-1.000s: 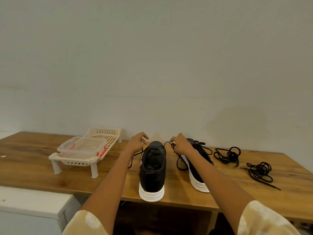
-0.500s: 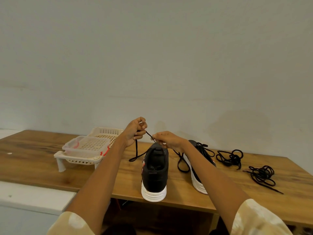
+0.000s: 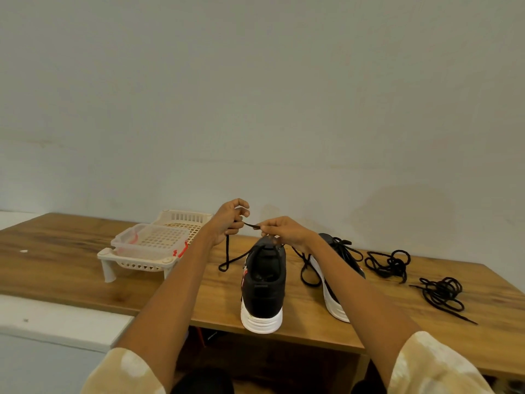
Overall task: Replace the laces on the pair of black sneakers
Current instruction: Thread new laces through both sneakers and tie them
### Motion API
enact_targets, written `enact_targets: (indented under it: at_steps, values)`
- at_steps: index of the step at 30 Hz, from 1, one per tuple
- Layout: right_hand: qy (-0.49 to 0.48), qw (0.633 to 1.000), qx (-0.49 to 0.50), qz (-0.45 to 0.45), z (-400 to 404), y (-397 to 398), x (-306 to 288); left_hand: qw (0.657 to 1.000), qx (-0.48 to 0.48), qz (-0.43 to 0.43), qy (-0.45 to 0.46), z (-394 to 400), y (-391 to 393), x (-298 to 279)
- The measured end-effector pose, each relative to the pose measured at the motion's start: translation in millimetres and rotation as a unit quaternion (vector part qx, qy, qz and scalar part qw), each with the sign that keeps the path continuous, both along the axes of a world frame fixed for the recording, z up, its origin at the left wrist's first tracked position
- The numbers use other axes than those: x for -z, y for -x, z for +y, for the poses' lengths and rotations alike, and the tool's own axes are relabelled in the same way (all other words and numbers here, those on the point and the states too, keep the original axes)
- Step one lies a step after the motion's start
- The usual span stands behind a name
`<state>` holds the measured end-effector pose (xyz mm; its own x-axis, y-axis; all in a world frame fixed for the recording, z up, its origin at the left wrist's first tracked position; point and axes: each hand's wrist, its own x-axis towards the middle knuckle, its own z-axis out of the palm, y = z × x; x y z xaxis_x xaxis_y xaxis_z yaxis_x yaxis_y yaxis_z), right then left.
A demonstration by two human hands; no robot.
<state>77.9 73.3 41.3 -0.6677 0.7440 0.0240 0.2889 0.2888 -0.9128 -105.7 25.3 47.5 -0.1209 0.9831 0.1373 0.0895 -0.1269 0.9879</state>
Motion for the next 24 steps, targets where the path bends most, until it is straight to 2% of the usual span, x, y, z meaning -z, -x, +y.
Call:
enact_targets:
  at_steps: [2, 5, 7, 9, 11, 14, 18, 20, 22, 24]
  values:
    - [-0.003, 1.0, 0.02, 0.021, 4, -4, 1, 0.992, -0.029, 0.124, 0.003, 1, 6, 4]
    - [-0.022, 0.996, 0.065, 0.055, 2, 1, 1, 0.945, -0.01, 0.324, -0.035, 1, -1, 11]
    - [-0.039, 0.991, 0.123, 0.042, 1, 10, 1, 0.91, -0.003, 0.41, -0.062, 4, -11, 17]
    - [-0.051, 0.985, 0.163, 0.019, 1, 17, 3, 0.873, -0.07, 0.476, -0.077, 7, -20, 20]
    - [-0.065, 0.981, 0.18, 0.009, 1, 18, 4, 0.873, -0.125, 0.46, -0.1, 7, -27, 21]
    - [-0.124, 0.975, 0.177, -0.048, 2, 12, 5, 0.896, -0.128, 0.412, -0.103, 6, -41, 27]
    - [-0.079, 0.972, 0.048, -0.216, 2, 0, 11, 0.911, -0.15, 0.379, -0.069, 11, -54, 39]
    - [-0.066, 0.958, 0.037, -0.278, -3, -5, 15, 0.918, -0.125, 0.375, -0.039, 13, -62, 46]
    - [-0.048, 0.965, 0.061, -0.251, -4, -11, 19, 0.921, -0.093, 0.377, -0.027, 14, -69, 53]
    - [-0.009, 0.981, 0.075, -0.181, -4, -18, 22, 0.926, -0.077, 0.369, -0.022, 15, -72, 58]
